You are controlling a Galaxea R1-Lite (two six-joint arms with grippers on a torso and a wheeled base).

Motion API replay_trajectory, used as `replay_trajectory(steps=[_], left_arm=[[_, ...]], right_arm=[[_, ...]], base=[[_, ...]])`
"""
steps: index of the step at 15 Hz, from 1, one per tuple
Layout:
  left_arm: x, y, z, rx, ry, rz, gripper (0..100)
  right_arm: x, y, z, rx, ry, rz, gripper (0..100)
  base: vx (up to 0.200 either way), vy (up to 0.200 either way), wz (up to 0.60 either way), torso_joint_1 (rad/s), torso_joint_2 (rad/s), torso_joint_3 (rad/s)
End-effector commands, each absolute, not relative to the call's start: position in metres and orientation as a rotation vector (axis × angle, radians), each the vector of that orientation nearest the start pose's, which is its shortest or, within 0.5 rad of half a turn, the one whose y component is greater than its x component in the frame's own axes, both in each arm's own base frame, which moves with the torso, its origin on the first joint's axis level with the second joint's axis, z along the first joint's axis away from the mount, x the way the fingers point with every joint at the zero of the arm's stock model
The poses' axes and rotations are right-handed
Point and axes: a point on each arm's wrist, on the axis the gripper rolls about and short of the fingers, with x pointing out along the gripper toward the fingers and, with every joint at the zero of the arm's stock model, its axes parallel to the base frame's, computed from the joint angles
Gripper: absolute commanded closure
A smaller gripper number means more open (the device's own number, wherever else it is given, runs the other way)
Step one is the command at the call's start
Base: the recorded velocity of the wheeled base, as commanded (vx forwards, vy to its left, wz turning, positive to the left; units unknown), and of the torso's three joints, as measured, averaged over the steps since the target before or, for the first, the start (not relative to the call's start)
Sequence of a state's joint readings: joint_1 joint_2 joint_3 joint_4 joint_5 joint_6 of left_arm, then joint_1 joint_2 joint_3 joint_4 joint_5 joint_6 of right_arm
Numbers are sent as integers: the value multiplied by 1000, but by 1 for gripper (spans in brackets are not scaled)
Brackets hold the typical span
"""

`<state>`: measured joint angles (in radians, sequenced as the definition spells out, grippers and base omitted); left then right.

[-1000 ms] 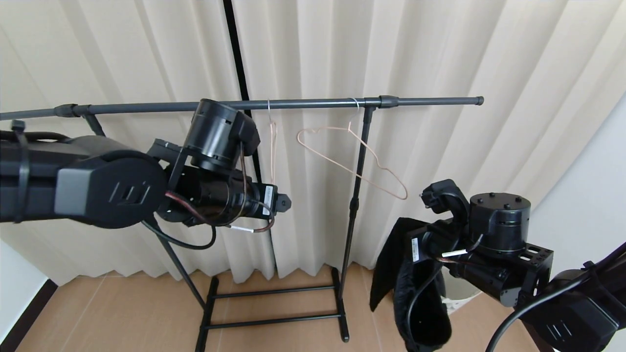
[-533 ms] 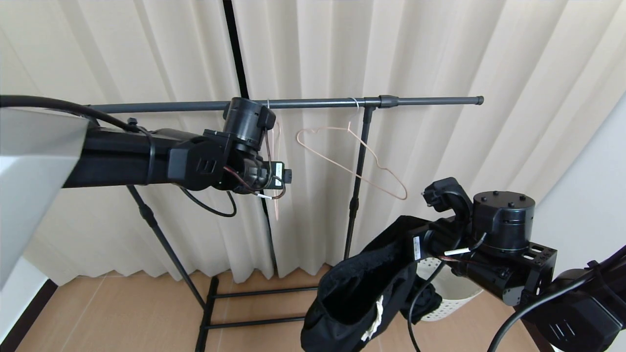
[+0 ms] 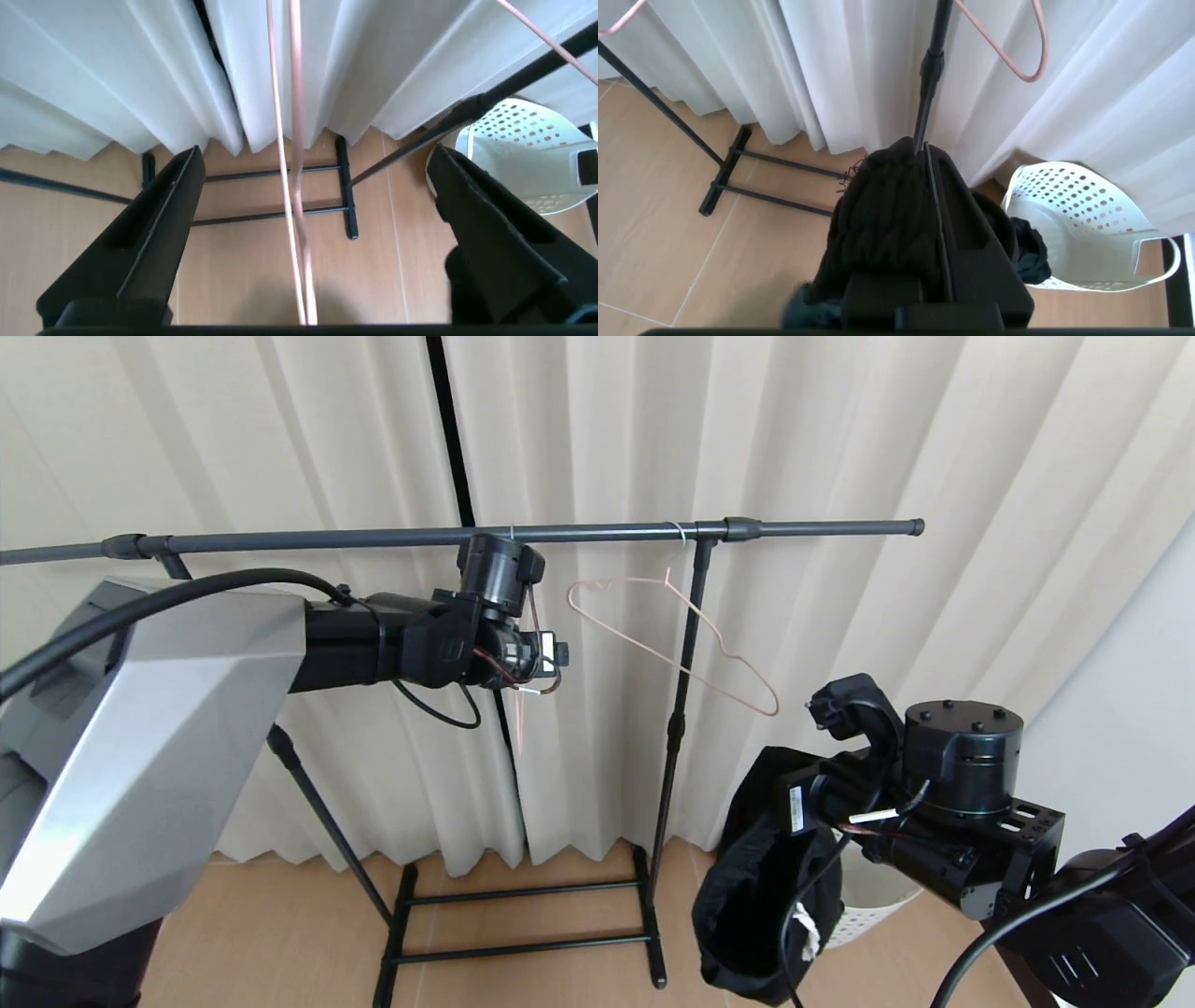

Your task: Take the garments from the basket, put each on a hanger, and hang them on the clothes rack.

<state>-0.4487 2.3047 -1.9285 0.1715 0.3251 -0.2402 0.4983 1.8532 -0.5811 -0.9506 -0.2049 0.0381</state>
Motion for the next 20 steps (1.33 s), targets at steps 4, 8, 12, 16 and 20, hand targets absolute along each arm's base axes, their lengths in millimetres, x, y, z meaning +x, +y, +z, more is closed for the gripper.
replay_trajectory(steps=[4, 8, 12, 16, 20], left_arm=[[452, -206, 149, -16, 542, -46, 0], [454, -203, 146, -15, 547, -31, 100], [454, -202, 149, -17, 540, -26, 100], [446, -198, 167, -22, 511, -14, 100], [413, -197, 193, -10, 510, -44, 100]], right_arm=[[268, 141, 110, -73, 312, 287, 100], [268, 142, 109, -75, 315, 289, 100], [268, 142, 108, -76, 318, 288, 100], [268, 142, 110, -73, 311, 289, 100], [268, 142, 111, -72, 308, 289, 100]], base=[[0, 0, 0, 0, 0, 0], [0, 0, 0, 0, 0, 0], [0, 0, 0, 0, 0, 0], [0, 0, 0, 0, 0, 0], [0, 0, 0, 0, 0, 0]])
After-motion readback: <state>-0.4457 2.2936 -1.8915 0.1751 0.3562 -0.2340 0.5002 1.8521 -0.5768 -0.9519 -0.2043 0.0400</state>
